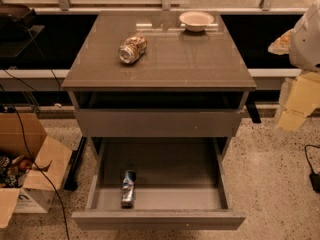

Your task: Pick redbull can from middle drawer and place on counter

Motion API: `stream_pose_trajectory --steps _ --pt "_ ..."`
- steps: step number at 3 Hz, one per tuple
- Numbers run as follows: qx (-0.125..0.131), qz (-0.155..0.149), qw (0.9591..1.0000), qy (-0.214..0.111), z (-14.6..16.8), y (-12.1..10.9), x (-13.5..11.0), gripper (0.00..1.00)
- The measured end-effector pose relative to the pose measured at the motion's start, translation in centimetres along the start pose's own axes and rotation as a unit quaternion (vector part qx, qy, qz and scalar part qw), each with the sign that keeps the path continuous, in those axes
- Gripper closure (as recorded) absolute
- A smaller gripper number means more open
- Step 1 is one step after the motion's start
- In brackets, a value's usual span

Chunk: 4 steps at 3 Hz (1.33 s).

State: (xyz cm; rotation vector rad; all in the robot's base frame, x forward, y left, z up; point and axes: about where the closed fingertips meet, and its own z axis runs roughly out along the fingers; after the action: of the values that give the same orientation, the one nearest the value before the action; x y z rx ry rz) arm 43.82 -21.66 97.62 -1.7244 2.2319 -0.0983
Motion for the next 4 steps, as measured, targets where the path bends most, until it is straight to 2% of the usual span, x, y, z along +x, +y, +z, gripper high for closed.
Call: stream_pose_trajectory --steps 1,2,3,4 --pt "0.006 0.006 0.9999 -0.007 0.0 -0.2 -0.6 0.0" --pt "0.013 0.043 0.998 -0.045 1.0 -1.4 -4.1 0.0" --pt "-0.002 0.096 0.9926 -0.075 4.2 -2.6 -8.3 0.0" --pt "-0.029 0.164 0.9826 -0.082 8.1 -2.7 -10.9 0.0"
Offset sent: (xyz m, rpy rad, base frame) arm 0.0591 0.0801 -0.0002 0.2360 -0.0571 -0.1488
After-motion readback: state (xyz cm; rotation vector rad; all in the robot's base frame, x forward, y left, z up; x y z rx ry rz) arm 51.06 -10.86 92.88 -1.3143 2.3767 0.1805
